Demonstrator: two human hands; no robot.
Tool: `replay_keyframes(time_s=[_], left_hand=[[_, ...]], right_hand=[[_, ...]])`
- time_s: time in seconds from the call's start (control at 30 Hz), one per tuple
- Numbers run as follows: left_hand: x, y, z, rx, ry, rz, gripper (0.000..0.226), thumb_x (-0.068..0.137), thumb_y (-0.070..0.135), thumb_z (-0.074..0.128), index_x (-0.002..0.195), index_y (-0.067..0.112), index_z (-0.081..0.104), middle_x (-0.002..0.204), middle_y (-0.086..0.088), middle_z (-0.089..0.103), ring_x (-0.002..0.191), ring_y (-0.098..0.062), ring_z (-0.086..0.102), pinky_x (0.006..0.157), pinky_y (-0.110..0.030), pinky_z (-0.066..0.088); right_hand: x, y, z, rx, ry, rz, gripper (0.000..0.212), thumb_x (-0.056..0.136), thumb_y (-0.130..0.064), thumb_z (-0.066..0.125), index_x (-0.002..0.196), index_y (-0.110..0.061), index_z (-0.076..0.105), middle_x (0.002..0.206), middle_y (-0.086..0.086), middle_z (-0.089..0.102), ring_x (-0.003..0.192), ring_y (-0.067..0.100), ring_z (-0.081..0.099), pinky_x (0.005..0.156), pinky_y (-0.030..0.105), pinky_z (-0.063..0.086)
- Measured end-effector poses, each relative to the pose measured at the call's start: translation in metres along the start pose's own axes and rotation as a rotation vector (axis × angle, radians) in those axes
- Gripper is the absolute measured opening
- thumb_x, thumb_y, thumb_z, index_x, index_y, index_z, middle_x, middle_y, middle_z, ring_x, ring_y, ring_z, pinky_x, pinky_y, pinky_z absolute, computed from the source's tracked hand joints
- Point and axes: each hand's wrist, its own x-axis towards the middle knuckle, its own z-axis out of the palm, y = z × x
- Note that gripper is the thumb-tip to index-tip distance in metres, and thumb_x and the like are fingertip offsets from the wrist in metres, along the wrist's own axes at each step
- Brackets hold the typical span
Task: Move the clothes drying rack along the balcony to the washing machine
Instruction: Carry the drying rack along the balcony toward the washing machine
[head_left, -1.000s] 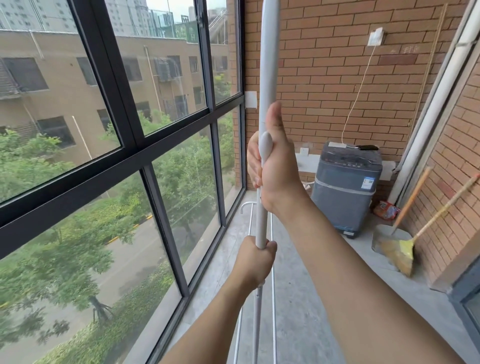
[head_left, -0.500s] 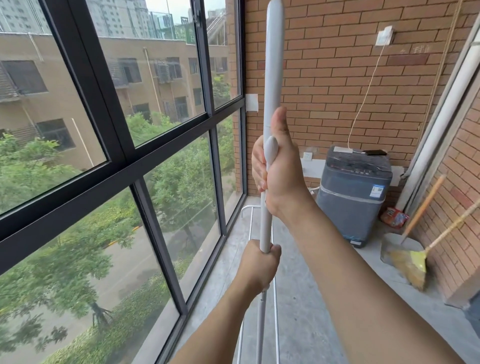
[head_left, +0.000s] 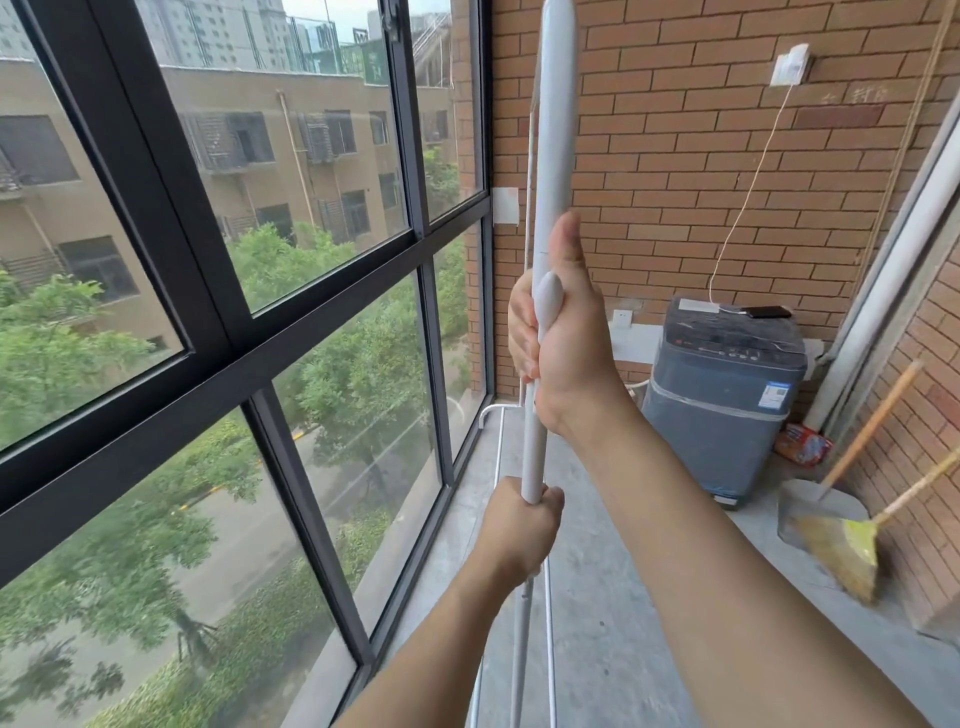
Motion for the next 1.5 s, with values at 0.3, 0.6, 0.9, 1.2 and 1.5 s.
replay_keyframes(time_s=[0.3,0.6,0.9,1.2,1.5], left_hand=[[0.062,0.008,0.005,0.018,0.043,-0.01,0.04,0.074,0.022,0.05,0.043,0.021,0.026,0.043,0.005,0.026,0.05,-0.023,0.025,0.049,-0.036,0.029],[0.108,0.011,0.004,0.027,0.038,-0.016,0.038,0.075,0.022,0.051,0.053,0.019,0.02,0.049,-0.001,0.025,0.055,-0.026,0.024,0.05,-0.037,0.027],[0.156,0.004,-0.022,0.002,-0.008,-0.016,0.039,0.075,0.018,0.049,0.046,0.023,0.023,0.048,0.002,0.024,0.05,-0.02,0.022,0.047,-0.029,0.025],[0.195,-0.008,-0.057,0.018,-0.077,0.011,0.039,0.071,0.02,0.048,0.042,0.023,0.023,0.045,0.006,0.024,0.046,-0.019,0.021,0.05,-0.035,0.023],[0.219,-0.022,-0.085,0.026,-0.091,0.0,0.04,0.075,0.021,0.05,0.042,0.022,0.025,0.044,0.007,0.025,0.044,-0.017,0.023,0.046,-0.03,0.026]], right_hand=[[0.061,0.019,-0.017,-0.028,-0.015,0.0,0.07,0.074,-0.076,0.039,0.067,-0.013,0.01,0.061,0.014,0.006,0.051,0.027,0.004,0.046,0.038,0.006],[0.104,0.036,-0.023,-0.035,-0.017,-0.008,0.069,0.071,-0.078,0.04,0.069,-0.015,0.012,0.062,0.014,0.007,0.052,0.027,0.006,0.045,0.036,0.007],[0.15,0.064,-0.006,-0.048,0.029,-0.004,0.067,0.075,-0.075,0.039,0.068,-0.014,0.012,0.062,0.013,0.006,0.051,0.026,0.005,0.044,0.035,0.007],[0.186,0.09,0.018,-0.067,0.122,-0.007,0.065,0.076,-0.075,0.038,0.069,-0.016,0.013,0.064,0.012,0.006,0.051,0.024,0.006,0.044,0.034,0.007],[0.209,0.115,0.035,-0.062,0.132,0.0,0.067,0.075,-0.076,0.038,0.068,-0.015,0.012,0.063,0.013,0.006,0.051,0.025,0.006,0.043,0.034,0.006]])
